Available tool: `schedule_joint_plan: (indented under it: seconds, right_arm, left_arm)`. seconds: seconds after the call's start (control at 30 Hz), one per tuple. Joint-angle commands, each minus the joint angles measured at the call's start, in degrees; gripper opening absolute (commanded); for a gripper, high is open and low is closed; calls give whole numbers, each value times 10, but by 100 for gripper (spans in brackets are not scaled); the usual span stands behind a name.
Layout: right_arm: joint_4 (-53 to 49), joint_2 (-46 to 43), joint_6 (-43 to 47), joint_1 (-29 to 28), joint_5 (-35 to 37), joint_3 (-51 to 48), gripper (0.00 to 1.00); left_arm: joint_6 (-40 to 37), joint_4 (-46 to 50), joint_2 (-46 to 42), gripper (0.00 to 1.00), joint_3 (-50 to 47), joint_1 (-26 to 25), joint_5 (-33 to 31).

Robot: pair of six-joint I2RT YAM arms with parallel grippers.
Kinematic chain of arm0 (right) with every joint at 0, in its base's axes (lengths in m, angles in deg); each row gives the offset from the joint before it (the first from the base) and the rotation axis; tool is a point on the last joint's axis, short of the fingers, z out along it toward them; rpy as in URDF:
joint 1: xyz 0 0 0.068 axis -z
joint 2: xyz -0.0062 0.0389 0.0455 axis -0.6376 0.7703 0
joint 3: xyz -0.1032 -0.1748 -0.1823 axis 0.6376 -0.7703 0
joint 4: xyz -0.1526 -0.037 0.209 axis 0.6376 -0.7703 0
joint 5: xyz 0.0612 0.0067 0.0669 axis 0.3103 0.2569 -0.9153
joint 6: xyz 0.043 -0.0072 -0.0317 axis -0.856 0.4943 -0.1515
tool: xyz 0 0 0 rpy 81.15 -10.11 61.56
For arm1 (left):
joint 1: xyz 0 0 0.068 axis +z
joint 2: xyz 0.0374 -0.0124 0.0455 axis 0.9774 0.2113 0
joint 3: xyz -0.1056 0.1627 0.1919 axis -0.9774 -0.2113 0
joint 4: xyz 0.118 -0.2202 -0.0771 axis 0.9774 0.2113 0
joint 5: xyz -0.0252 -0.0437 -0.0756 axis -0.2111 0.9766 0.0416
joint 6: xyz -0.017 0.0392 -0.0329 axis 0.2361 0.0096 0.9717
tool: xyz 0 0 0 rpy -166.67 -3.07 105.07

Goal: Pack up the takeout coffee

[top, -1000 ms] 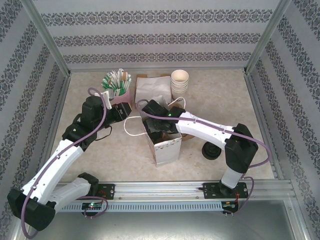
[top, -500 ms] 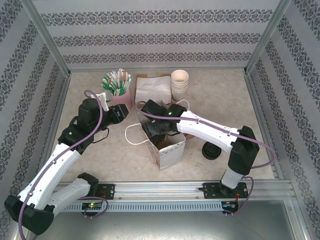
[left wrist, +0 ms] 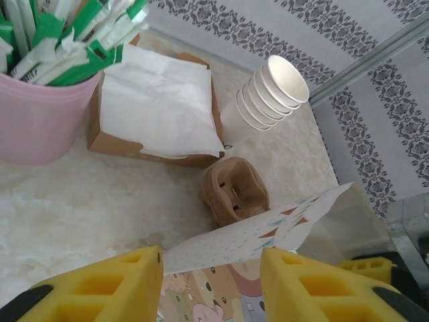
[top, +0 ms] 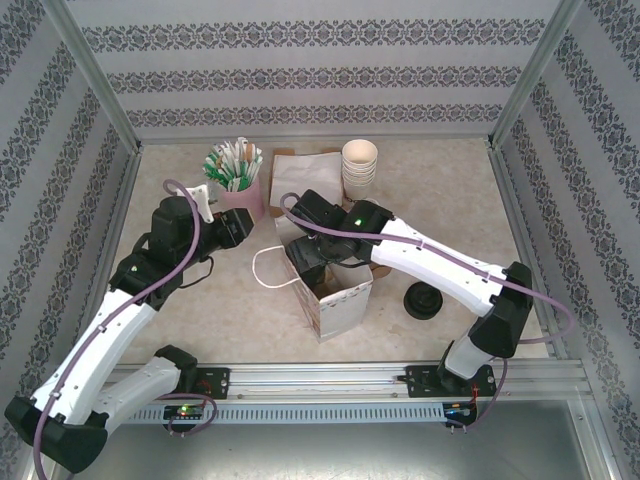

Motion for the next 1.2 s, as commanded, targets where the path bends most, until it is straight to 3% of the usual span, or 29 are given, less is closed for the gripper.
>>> schedule_joint_plan:
  seconds: [0.0,0.27,0.43,0.57,0.8,1.17]
  right_arm:
    - [-25,-30,6,-10,11,29,77]
    - [-27,-75,14,-13,4,51,75]
    - [-28,-108,35,-14,39,75,71]
    - [9,-153,64,-14,87,63,65]
    - [39,-222,94,-10,131,20,61]
    - [-9,-262,59,-11,57,-15,53]
  left_arm:
    - [-32,36,-14,44,27,0,-17]
    - [-72,89,-25,46,69,-1,-46]
    - [-117,140,1,45,129,-1,-63]
    - [-155,188,64,26,204,-1,-77]
    - [-217,262,213,25,355,1,-105]
    - [-248,309,374,26,490,8,-114]
